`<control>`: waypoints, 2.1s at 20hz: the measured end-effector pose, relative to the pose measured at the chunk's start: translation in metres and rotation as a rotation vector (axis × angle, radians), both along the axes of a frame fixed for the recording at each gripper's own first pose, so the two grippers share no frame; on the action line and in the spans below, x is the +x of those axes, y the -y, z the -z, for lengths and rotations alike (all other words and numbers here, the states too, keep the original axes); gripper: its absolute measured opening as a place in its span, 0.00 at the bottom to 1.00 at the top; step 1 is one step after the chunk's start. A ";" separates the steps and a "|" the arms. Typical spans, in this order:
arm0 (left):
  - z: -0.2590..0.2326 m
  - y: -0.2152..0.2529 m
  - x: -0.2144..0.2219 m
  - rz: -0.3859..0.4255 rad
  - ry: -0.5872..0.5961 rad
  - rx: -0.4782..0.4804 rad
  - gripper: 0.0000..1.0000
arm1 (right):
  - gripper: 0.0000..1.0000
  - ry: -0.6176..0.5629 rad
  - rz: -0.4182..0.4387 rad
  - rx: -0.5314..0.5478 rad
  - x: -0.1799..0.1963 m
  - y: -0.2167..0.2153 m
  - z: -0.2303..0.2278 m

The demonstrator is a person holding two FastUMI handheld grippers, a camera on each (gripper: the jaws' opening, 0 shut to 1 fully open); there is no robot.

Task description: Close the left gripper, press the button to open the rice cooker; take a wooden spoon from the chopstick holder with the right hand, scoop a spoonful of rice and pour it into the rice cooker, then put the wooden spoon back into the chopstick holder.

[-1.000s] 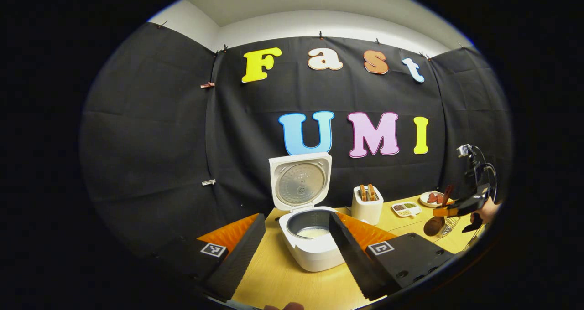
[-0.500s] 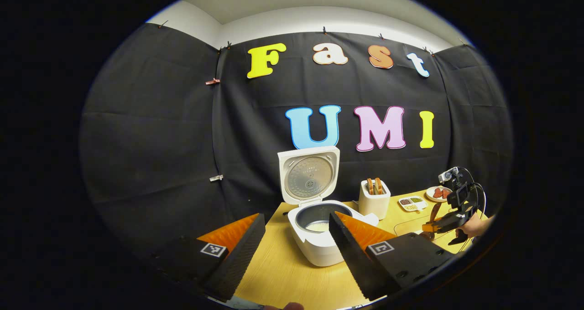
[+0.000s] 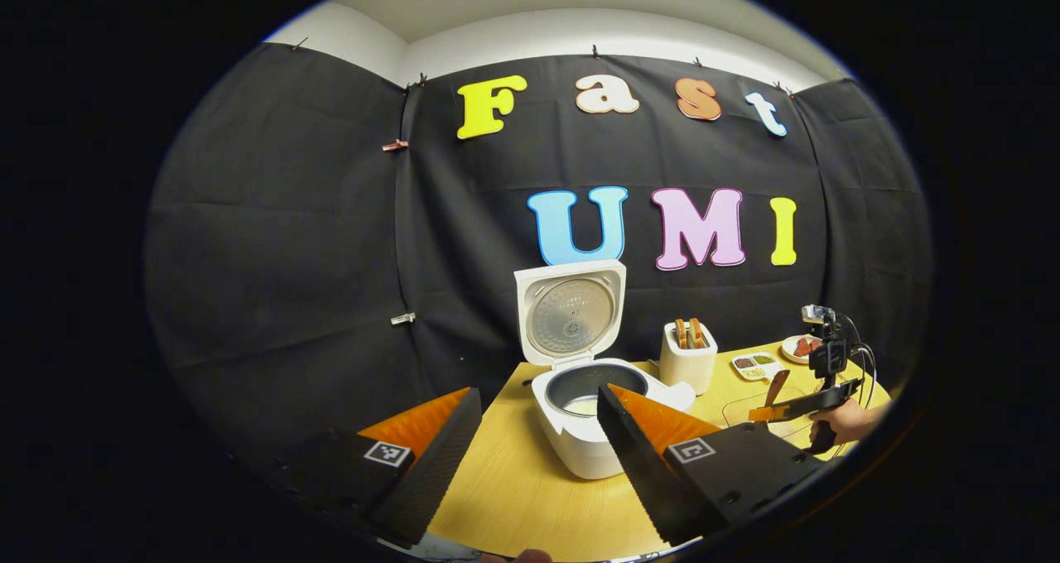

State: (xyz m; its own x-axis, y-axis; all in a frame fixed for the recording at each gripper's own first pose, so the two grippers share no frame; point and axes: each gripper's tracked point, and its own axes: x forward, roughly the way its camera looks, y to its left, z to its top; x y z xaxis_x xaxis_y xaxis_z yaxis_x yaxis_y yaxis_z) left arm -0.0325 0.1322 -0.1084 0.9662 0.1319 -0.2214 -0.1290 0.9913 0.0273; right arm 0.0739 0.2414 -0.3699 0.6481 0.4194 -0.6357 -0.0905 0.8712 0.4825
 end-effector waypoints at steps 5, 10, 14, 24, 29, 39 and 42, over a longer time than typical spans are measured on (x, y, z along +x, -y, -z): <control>-0.002 -0.003 -0.001 -0.004 0.004 0.007 0.97 | 0.12 -0.100 0.138 0.201 0.001 0.012 0.006; -0.004 -0.002 0.002 -0.001 0.006 0.005 0.97 | 0.12 -0.153 0.230 0.350 0.004 0.027 0.007; -0.007 0.000 0.007 0.004 0.011 0.015 0.97 | 0.12 -0.132 0.281 0.429 0.012 0.047 -0.003; -0.008 0.008 0.012 0.019 0.017 -0.006 0.97 | 0.12 -0.097 0.416 0.711 0.030 0.097 -0.048; -0.009 0.011 0.016 0.034 0.025 -0.012 0.96 | 0.12 -0.129 0.426 0.807 0.033 0.087 -0.087; -0.006 -0.011 0.008 0.015 0.040 -0.022 0.97 | 0.12 -0.077 0.352 0.940 0.069 0.005 -0.204; -0.001 -0.023 0.001 -0.001 0.034 -0.025 0.97 | 0.12 -0.056 0.309 0.936 0.080 -0.030 -0.233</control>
State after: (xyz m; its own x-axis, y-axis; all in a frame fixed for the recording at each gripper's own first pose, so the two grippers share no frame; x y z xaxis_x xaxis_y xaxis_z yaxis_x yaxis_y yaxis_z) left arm -0.0312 0.1553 -0.1072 0.9732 0.1279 -0.1912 -0.1306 0.9914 -0.0016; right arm 0.1543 0.2713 -0.1368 0.7930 0.5859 -0.1670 0.1210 0.1172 0.9857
